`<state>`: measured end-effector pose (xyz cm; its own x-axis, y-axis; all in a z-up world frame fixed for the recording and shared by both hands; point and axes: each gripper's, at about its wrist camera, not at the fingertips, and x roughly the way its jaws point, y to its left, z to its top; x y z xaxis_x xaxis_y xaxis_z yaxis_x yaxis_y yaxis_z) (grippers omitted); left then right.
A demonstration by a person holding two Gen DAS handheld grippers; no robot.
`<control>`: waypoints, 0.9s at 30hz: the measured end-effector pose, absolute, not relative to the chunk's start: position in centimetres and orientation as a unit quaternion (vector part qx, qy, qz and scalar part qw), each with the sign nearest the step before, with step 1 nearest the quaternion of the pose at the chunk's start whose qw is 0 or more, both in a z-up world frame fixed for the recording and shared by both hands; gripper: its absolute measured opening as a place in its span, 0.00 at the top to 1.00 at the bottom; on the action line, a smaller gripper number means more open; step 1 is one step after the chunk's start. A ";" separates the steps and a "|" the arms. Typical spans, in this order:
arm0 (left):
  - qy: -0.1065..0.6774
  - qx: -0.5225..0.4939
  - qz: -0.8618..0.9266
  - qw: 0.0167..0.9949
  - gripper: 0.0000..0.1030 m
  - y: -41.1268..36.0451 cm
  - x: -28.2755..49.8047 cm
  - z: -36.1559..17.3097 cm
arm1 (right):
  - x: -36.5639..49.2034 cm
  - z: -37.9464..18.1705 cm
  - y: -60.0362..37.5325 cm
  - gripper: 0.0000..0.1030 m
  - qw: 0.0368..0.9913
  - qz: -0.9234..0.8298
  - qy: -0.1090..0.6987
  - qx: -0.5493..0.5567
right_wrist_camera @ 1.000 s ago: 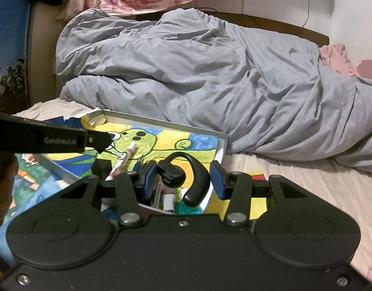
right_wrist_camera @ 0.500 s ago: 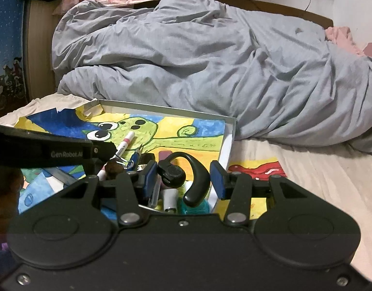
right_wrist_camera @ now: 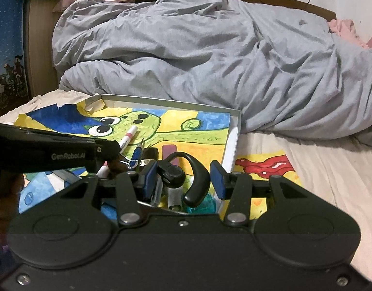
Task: Organize rigid objects
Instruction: 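Carry the earphone with the right tool over the silver tray, then open the right tool to drop the earphone into the tray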
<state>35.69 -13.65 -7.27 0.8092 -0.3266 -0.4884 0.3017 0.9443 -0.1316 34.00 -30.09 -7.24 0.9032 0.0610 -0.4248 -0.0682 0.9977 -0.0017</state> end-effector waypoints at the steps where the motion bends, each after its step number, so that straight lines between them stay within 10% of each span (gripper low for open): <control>1: 0.261 -0.024 -0.165 0.951 0.90 -13.6 35.7 -7.3 | 34.0 -7.3 -30.0 0.63 0.975 0.033 0.219 -0.009; 14: 0.263 -0.037 -0.151 0.952 0.81 -12.9 35.2 -6.5 | 33.7 -6.2 -29.8 0.49 0.975 0.037 0.219 -0.014; 27: 0.171 -0.031 -0.126 0.977 0.31 -10.3 29.1 -0.6 | 29.2 -1.1 -30.3 0.06 0.987 0.031 0.160 -0.001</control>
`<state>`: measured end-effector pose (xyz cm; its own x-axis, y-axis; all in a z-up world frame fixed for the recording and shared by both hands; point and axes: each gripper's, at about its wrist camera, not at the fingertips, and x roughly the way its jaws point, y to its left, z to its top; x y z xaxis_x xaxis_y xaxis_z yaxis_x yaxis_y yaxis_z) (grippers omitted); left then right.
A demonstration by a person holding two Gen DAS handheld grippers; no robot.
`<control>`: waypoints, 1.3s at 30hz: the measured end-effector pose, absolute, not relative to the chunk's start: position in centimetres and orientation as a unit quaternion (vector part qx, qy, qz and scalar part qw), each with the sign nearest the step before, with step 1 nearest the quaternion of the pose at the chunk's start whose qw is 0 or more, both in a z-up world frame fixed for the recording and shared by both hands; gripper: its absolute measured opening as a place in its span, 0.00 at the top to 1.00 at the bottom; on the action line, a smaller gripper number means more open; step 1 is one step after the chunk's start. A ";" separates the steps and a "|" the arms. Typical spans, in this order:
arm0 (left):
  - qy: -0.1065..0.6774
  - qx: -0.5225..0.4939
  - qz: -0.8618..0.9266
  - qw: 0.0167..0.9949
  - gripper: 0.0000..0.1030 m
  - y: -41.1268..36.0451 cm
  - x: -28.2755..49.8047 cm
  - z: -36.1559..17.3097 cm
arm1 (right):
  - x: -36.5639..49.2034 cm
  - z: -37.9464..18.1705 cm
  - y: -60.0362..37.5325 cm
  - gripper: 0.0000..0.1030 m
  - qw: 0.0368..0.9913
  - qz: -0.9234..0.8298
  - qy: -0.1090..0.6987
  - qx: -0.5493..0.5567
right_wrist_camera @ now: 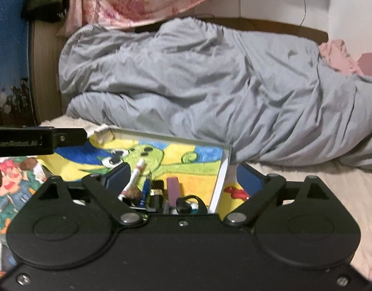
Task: Organize rigid objects
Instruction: 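Open the right tool to drop the earphone into the tray, then lift both open tools up and away from the silver tray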
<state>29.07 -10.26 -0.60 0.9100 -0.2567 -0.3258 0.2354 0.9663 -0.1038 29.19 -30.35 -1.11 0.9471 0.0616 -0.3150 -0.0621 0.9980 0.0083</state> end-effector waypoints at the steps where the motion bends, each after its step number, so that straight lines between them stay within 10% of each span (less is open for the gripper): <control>1: 0.163 -0.032 -0.123 0.978 0.30 -10.0 28.5 -0.2 | 28.6 -0.7 -30.3 0.00 0.988 0.030 0.152 -0.003; 12: 0.113 -0.050 -0.082 0.989 0.01 -6.5 22.0 3.2 | 22.5 1.6 -30.5 0.01 0.996 0.014 0.085 0.033; 39: 0.079 0.006 -0.045 0.996 0.01 -4.8 6.6 2.3 | 8.3 0.6 -30.3 0.00 0.994 -0.031 0.074 0.070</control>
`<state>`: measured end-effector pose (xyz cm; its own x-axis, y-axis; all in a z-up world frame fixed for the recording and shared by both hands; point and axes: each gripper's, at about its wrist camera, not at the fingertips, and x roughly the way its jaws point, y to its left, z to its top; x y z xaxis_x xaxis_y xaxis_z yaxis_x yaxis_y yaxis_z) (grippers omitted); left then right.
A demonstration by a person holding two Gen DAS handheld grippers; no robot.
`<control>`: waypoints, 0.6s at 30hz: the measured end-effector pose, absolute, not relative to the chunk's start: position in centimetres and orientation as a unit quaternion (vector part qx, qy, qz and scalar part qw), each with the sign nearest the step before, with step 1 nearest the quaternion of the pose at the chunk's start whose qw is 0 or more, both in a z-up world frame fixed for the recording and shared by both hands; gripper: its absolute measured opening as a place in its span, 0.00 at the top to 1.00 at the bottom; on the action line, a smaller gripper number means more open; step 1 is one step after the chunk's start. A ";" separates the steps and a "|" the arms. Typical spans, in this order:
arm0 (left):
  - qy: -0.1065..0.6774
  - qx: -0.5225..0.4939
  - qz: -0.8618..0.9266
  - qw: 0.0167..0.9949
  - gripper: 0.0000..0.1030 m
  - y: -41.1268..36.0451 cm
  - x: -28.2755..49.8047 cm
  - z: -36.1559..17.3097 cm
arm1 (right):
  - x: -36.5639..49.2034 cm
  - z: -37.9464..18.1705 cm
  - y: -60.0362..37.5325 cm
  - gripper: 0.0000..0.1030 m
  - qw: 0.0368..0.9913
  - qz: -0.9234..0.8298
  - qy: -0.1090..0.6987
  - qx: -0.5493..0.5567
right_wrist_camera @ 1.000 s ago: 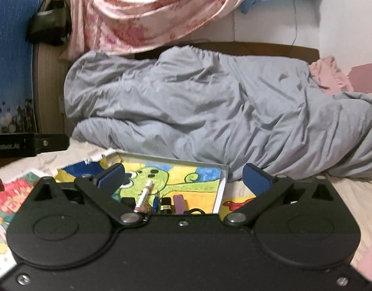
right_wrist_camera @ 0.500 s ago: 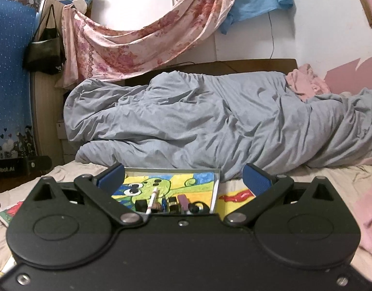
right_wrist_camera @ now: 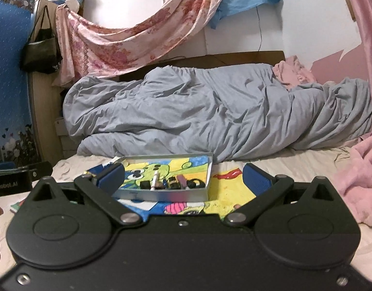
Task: Organize rigid objects
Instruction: 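Lift both open tools up and away from the silver tray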
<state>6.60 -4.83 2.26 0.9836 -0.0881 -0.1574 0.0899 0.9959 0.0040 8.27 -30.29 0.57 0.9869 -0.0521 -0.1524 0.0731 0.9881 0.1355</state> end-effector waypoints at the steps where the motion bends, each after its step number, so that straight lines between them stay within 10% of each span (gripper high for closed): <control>1: 0.081 0.007 -0.045 0.996 0.01 -4.7 6.1 2.2 | 8.0 0.5 -30.1 0.00 0.994 -0.031 0.078 0.069; 18: 0.135 0.003 -0.027 0.991 0.01 -3.2 4.3 -1.3 | 9.5 -1.8 -28.3 0.00 0.984 -0.030 0.160 0.066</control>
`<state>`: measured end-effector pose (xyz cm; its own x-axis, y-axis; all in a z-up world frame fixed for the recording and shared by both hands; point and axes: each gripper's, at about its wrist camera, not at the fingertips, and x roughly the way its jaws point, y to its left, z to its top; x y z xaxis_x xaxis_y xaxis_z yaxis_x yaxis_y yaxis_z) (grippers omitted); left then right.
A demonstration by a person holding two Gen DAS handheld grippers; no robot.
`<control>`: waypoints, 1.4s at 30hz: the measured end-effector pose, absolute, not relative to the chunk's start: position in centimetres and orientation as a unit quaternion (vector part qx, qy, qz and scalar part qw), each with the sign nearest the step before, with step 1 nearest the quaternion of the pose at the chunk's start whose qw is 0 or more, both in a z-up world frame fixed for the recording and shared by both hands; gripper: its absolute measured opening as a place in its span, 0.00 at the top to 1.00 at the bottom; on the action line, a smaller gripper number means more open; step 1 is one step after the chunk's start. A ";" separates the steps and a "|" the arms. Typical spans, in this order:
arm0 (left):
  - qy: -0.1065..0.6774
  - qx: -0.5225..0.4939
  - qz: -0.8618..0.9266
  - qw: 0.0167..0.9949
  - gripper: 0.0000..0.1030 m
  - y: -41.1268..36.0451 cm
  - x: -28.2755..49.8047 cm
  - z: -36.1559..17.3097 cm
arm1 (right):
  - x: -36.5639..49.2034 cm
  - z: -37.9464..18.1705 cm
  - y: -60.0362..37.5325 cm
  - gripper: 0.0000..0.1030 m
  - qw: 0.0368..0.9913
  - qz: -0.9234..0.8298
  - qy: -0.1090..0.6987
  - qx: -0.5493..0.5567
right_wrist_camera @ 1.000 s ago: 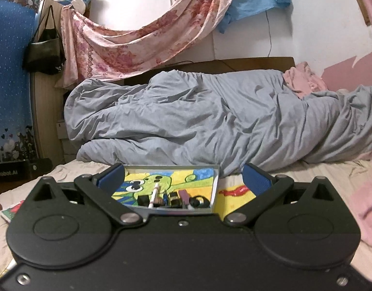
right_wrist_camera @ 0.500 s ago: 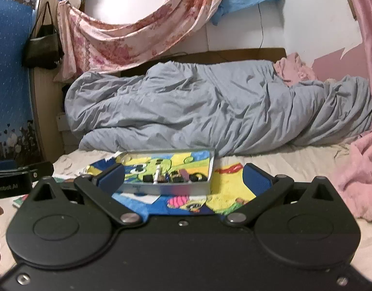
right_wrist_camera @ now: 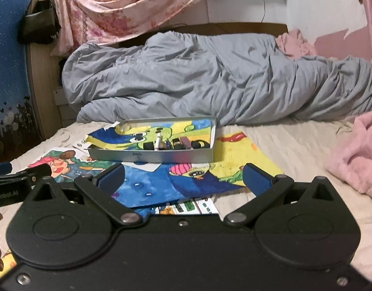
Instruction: Organize rigid objects
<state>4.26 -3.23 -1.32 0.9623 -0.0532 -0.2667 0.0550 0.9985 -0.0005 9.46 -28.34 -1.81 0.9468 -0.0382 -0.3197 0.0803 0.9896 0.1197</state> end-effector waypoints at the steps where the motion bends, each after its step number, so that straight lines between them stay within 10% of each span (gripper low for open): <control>1: 0.138 0.002 -0.026 0.990 0.01 -3.2 4.4 -1.4 | 9.8 -2.0 -28.3 0.00 0.983 -0.029 0.169 0.066; 42: 0.173 0.002 -0.020 0.985 0.01 -3.1 5.5 -3.1 | 13.1 -3.7 -26.8 0.00 0.974 0.005 0.226 0.036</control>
